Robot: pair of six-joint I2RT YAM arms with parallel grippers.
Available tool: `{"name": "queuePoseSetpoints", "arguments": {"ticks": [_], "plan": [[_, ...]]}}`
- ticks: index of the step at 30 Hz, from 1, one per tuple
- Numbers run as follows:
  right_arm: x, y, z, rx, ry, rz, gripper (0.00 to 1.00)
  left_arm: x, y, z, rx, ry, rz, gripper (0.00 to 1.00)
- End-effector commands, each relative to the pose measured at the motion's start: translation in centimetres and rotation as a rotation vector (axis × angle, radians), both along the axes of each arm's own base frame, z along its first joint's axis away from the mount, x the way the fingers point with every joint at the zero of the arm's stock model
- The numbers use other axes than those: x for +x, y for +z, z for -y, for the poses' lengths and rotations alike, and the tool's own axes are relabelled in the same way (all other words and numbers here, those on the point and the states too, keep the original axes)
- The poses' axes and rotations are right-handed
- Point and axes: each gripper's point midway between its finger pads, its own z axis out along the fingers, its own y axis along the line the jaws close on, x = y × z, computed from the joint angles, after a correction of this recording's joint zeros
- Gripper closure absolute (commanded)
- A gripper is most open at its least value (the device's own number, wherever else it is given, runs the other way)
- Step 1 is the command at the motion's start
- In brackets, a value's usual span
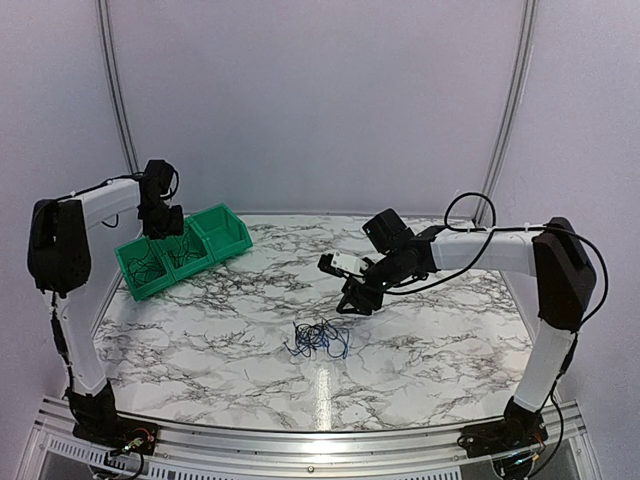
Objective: Untangle the cables
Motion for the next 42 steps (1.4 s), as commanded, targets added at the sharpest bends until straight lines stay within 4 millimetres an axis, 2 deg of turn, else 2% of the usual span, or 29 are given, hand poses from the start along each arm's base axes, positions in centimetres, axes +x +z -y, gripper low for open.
{"name": "queuePoseSetpoints", "arguments": {"ticks": [1,3,6,9,10,11,12,14,17,21,22,25,27,28,29,30,31,32,33,35,37,38,41,42], "plan": [[0.5,1.9,-0.6,0.029,0.019,0.030,0.41,0.2,6.7,0.0,0.022,-0.013,0.145,0.50],[0.4,2.0,-0.6,0.030,0.022,0.032,0.41,0.2,8.9,1.5,0.023,-0.071,0.216,0.50],[0.3,2.6,-0.7,0.038,0.025,0.041,0.41,-1.0,12.5,5.6,0.057,-0.203,0.334,0.51],[0.4,3.5,-0.7,0.051,0.023,0.063,0.41,-3.8,15.7,10.3,0.176,-0.260,0.418,0.50],[0.4,4.0,-0.6,0.061,0.021,0.073,0.41,-5.2,16.9,12.0,0.196,-0.284,0.449,0.46],[0.4,4.3,-0.6,0.069,0.020,0.086,0.41,-6.5,17.7,13.9,0.203,-0.330,0.483,0.17],[0.4,4.7,-0.6,0.077,0.018,0.094,0.41,-8.0,18.2,16.1,0.202,-0.390,0.516,0.03],[0.4,5.0,-0.6,0.084,0.019,0.104,0.41,-10.7,18.4,19.5,0.186,-0.479,0.558,0.01],[0.6,5.1,-0.6,0.079,0.015,0.114,0.40,-13.5,16.5,22.1,0.143,-0.517,0.546,0.01],[1.1,5.1,-0.2,0.067,-0.008,0.125,0.41,-17.2,12.0,23.9,0.128,-0.581,0.540,0.01],[1.2,5.4,0.0,0.075,-0.021,0.119,0.41,-18.3,11.5,24.6,0.112,-0.615,0.565,0.01],[0.3,6.8,1.0,0.064,-0.009,0.126,0.41,-21.6,12.3,26.2,0.038,-0.644,0.675,0.01],[-0.2,8.6,1.9,0.064,0.000,0.190,0.41,-22.3,12.9,24.8,0.094,-0.573,0.716,0.01],[-0.3,9.8,2.4,0.077,-0.009,0.232,0.41,-22.1,12.8,23.3,0.139,-0.495,0.718,0.01],[-0.4,11.5,2.7,0.108,-0.020,0.279,0.41,-21.6,12.4,20.6,0.239,-0.365,0.714,0.01],[-0.8,12.9,2.9,0.140,-0.028,0.309,0.41,-21.4,11.6,19.1,0.329,-0.305,0.700,0.01],[-1.1,14.5,3.0,0.183,-0.038,0.327,0.40,-21.4,11.1,18.2,0.407,-0.275,0.686,0.01],[-1.4,15.7,3.0,0.214,-0.048,0.326,0.34,-21.3,10.8,17.6,0.440,-0.238,0.686,0.01],[-1.7,16.0,2.8,0.232,-0.054,0.298,0.27,-21.2,10.5,17.9,0.414,-0.237,0.689,0.01],[-3.4,14.7,1.9,0.255,0.014,0.190,0.14,-21.8,8.7,19.7,0.232,-0.332,0.699,0.01],[-5.2,12.7,1.4,0.247,0.084,0.076,0.10,-23.3,7.8,22.5,-0.039,-0.462,0.740,0.02],[-5.8,11.7,1.2,0.241,0.107,0.041,0.15,-23.7,8.0,23.4,-0.164,-0.481,0.756,0.08],[-5.8,9.6,1.2,0.216,0.122,0.035,0.31,-24.6,6.1,26.5,-0.365,-0.596,0.631,0.41],[-5.7,8.8,1.3,0.200,0.121,0.037,0.35,-25.2,5.5,27.7,-0.426,-0.629,0.580,0.45]]}}
